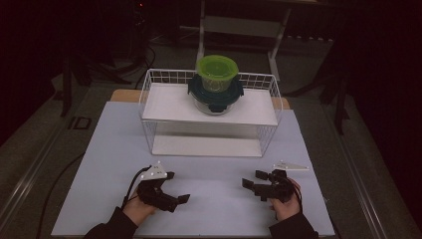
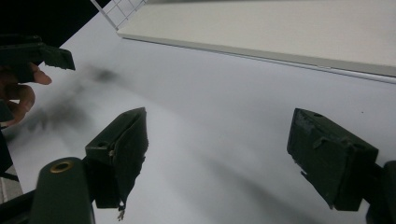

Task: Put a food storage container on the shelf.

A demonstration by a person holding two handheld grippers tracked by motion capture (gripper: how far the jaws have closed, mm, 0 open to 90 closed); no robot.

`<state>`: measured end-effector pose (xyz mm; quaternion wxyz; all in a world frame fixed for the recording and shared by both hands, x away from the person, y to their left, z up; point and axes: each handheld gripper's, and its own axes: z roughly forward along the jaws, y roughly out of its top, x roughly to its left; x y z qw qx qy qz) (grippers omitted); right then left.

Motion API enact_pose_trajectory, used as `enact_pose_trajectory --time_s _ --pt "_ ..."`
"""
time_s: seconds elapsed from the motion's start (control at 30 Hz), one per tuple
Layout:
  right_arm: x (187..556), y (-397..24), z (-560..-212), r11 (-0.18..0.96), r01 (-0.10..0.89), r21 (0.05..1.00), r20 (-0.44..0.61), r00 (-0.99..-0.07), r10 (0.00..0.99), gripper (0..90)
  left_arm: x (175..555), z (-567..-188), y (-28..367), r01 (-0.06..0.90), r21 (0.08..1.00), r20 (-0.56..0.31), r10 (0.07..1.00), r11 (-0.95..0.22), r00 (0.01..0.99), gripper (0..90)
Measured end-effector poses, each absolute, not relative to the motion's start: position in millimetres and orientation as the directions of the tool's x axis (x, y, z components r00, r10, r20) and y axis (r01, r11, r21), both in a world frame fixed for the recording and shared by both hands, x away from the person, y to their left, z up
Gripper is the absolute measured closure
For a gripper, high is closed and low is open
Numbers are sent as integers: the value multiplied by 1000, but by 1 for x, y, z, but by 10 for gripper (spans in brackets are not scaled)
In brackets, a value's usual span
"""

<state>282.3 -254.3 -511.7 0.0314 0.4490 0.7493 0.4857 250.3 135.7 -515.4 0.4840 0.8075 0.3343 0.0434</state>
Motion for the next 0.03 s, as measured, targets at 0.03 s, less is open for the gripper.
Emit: enact_pose_trajectory --time_s 0.03 --pt "282 -254 -512 126 643 755 389 -596 703 198 250 -516 136 496 811 -252 581 -310 774 0"
